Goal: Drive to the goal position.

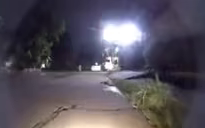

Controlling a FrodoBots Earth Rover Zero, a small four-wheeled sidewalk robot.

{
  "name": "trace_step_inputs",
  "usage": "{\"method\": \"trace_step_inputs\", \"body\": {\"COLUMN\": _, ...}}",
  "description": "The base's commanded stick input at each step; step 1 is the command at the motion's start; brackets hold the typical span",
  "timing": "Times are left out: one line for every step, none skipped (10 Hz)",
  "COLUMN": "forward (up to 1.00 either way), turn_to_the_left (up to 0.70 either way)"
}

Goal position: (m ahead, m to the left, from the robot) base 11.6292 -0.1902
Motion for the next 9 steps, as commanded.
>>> {"method": "trace_step_inputs", "body": {"forward": 0.70, "turn_to_the_left": 0.00}}
{"method": "trace_step_inputs", "body": {"forward": 0.70, "turn_to_the_left": 0.00}}
{"method": "trace_step_inputs", "body": {"forward": 0.70, "turn_to_the_left": 0.00}}
{"method": "trace_step_inputs", "body": {"forward": 0.70, "turn_to_the_left": 0.00}}
{"method": "trace_step_inputs", "body": {"forward": 0.70, "turn_to_the_left": 0.00}}
{"method": "trace_step_inputs", "body": {"forward": 0.70, "turn_to_the_left": 0.00}}
{"method": "trace_step_inputs", "body": {"forward": 0.70, "turn_to_the_left": 0.00}}
{"method": "trace_step_inputs", "body": {"forward": 0.70, "turn_to_the_left": 0.00}}
{"method": "trace_step_inputs", "body": {"forward": 0.70, "turn_to_the_left": 0.00}}
